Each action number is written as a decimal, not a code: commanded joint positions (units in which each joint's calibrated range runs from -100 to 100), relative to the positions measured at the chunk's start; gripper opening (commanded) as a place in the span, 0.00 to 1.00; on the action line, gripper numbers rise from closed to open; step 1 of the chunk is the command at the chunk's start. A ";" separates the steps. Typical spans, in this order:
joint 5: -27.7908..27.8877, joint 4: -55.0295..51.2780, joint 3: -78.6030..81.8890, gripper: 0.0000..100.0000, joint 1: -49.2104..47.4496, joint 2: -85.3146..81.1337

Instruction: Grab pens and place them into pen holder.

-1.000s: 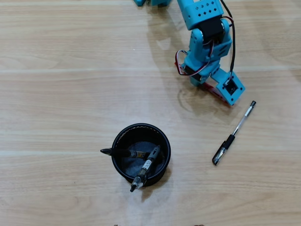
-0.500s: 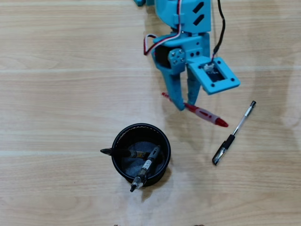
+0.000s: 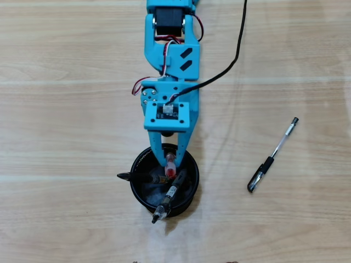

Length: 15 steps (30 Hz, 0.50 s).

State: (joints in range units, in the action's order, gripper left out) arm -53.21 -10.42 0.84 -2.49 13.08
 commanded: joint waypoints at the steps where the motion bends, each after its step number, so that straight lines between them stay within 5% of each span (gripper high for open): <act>1: -0.06 2.82 -0.25 0.02 0.23 -1.24; 15: 0.25 2.90 -0.34 0.08 0.31 0.45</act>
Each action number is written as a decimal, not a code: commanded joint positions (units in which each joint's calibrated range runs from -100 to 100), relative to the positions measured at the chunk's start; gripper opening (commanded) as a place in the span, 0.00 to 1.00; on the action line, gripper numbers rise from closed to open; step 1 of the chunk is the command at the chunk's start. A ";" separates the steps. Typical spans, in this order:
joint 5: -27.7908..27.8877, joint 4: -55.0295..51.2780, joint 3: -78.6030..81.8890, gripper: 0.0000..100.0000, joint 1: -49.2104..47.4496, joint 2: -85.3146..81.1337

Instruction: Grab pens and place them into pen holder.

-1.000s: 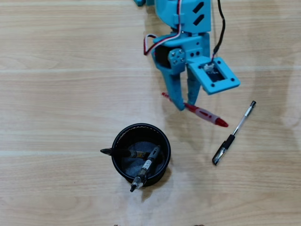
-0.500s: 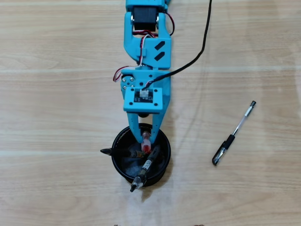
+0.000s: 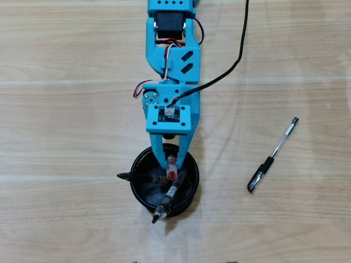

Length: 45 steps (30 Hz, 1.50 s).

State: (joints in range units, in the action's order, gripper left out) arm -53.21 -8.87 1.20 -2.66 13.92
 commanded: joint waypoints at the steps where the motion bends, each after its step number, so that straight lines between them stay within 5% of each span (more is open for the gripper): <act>1: 0.25 1.35 -0.70 0.08 0.48 -0.40; 11: 2.19 3.59 -2.33 0.08 1.45 -0.65; 18: 21.63 -6.30 -11.74 0.07 -9.44 -5.47; 22: 35.07 -23.66 -13.28 0.02 -23.47 -6.74; 29: 35.59 -37.41 -9.93 0.03 -30.73 -3.69; 33: 30.47 -37.93 -9.66 0.03 -31.61 -1.92; 45: -4.29 -57.69 -10.29 0.03 -34.52 -0.82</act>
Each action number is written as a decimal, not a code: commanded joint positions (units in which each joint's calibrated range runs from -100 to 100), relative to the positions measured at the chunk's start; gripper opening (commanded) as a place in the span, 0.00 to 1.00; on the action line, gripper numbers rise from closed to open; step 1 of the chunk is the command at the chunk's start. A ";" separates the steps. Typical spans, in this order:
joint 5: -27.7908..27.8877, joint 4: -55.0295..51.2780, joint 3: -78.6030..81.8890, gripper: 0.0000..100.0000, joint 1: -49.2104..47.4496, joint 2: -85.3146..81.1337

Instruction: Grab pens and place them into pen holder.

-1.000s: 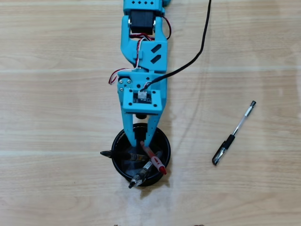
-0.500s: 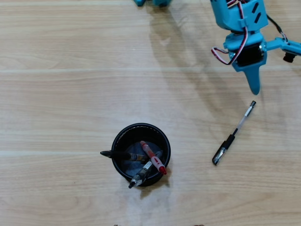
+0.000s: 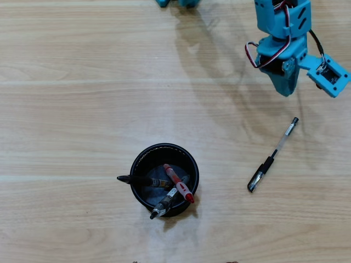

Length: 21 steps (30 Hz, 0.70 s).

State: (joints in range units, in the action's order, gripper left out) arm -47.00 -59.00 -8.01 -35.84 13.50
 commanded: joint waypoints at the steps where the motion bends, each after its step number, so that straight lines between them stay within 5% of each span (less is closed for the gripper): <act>1: -13.38 -9.46 -0.91 0.03 -1.74 -0.40; 15: -11.76 -10.14 -2.44 0.02 -0.05 3.15; 21: -11.55 2.32 -20.55 0.03 0.11 13.55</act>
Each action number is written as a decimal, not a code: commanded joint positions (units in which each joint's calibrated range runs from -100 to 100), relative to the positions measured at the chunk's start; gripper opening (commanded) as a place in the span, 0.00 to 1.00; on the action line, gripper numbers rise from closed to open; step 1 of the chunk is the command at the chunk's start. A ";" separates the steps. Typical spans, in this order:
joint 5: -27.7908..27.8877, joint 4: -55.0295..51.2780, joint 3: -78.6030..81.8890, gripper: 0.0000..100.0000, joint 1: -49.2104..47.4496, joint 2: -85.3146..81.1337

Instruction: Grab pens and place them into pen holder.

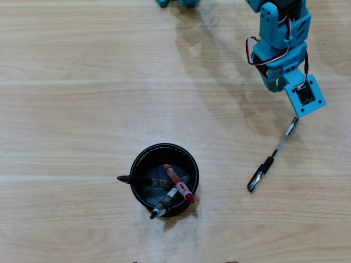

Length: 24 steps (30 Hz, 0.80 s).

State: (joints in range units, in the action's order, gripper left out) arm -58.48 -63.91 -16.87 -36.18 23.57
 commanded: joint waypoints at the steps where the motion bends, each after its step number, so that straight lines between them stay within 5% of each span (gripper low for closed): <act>1: -0.33 8.60 -14.14 0.03 0.45 4.75; 7: 0.24 13.85 -26.19 0.19 1.01 13.54; 15: -1.27 14.53 -29.08 0.20 2.39 19.88; 24: 25.81 19.26 -29.63 0.20 5.05 19.62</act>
State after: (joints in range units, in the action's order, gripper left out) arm -43.92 -45.82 -42.72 -31.87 44.65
